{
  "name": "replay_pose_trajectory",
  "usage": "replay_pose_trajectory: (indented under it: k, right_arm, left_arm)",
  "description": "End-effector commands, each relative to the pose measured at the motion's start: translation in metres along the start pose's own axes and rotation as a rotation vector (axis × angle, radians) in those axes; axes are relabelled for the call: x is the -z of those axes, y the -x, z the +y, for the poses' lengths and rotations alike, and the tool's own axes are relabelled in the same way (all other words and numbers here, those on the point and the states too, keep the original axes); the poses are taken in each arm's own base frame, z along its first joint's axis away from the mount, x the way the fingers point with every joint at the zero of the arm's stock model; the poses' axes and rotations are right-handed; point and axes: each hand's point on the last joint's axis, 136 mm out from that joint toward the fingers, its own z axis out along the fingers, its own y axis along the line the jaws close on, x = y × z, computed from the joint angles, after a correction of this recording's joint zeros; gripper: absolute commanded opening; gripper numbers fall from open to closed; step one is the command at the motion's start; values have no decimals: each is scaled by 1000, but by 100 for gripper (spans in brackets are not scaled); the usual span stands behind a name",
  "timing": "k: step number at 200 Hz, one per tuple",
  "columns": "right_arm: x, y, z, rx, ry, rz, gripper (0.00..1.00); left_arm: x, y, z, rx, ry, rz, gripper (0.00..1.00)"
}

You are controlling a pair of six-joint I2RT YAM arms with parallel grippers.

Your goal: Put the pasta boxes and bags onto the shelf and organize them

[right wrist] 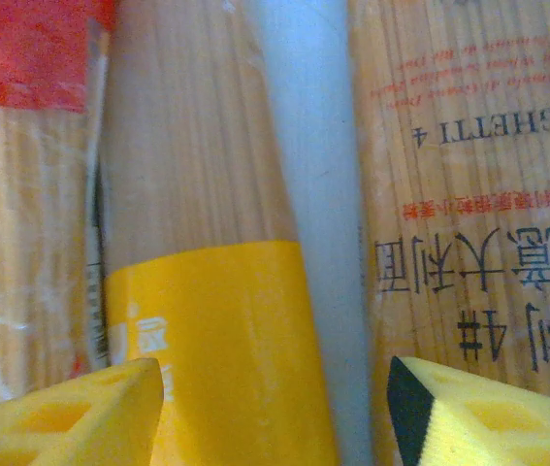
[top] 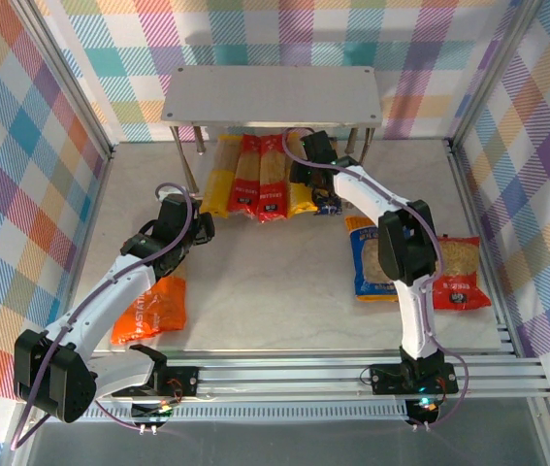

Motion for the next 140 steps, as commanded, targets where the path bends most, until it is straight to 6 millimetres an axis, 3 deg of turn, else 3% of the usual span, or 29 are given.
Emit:
replay_pose_trajectory:
  k: [1,85,140]
  right_arm:
    - [-8,0,6,-43,45,23,64]
    - [-21,-10,18,-37,117,80,64]
    - [-25,-9,13,-35,91,89,64]
  left_arm:
    - [8,13,3,0,8,-22,71]
    - [5,11,3,-3,15,-14,71]
    - [4,10,3,-2,12,-11,71]
